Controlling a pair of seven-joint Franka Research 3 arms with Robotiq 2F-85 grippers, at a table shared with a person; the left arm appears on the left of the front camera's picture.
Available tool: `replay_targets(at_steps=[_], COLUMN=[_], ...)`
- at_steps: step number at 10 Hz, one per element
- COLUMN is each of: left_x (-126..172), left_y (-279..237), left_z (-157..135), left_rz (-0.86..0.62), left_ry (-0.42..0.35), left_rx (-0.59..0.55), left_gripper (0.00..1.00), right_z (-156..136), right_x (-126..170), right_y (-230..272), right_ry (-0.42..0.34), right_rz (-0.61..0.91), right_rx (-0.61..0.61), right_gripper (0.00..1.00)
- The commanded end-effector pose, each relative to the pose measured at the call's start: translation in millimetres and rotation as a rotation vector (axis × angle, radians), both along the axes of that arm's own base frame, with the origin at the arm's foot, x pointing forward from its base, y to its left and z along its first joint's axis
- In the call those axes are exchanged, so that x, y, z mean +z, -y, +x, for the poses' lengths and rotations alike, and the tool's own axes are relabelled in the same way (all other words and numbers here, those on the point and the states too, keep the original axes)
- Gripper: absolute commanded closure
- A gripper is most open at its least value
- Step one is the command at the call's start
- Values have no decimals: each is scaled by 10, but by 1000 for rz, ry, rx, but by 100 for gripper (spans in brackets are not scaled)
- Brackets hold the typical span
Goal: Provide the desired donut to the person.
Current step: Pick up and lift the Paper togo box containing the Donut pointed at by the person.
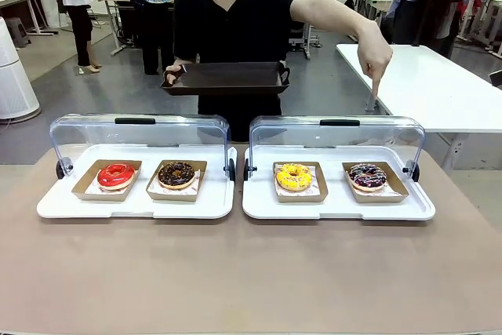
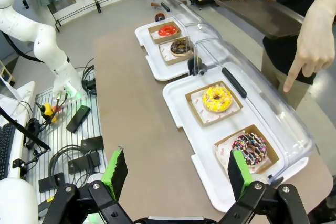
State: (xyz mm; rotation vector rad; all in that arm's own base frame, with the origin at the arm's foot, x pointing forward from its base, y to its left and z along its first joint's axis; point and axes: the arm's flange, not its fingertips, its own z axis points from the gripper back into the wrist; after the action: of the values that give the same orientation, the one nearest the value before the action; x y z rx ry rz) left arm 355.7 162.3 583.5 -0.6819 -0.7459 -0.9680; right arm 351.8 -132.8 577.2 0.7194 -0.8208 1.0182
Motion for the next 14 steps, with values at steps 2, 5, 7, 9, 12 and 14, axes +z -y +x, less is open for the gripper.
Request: replay_targets(at_steps=[2,5,7,9,12,14], left_x=[9,9,9,9,9,9], left_y=[-9,-9,-9,-9,-9,-9], left_z=[-2,-2,-2,-2,-2,-2], left_rz=[-11,-11,-11,-11,-11,-11], left_ry=[9,9,9,9,9,9], left_rx=[-4,-4,-4,-4,-4,-4], left_gripper=[0,0,0,0,0,0], right_z=[18,33,171,265,383,458], right_x=[13,53,-59,-427,-999,-1249], right_y=[-8,-341,-811,-1220,-1437,-1473], right_ry=[7,111,148,143,63,60], right_rz=[10,-393,-684,-849,-907,-898], right_rx=[-3,137,296,475,515,482], right_gripper=[0,0,0,0,0,0])
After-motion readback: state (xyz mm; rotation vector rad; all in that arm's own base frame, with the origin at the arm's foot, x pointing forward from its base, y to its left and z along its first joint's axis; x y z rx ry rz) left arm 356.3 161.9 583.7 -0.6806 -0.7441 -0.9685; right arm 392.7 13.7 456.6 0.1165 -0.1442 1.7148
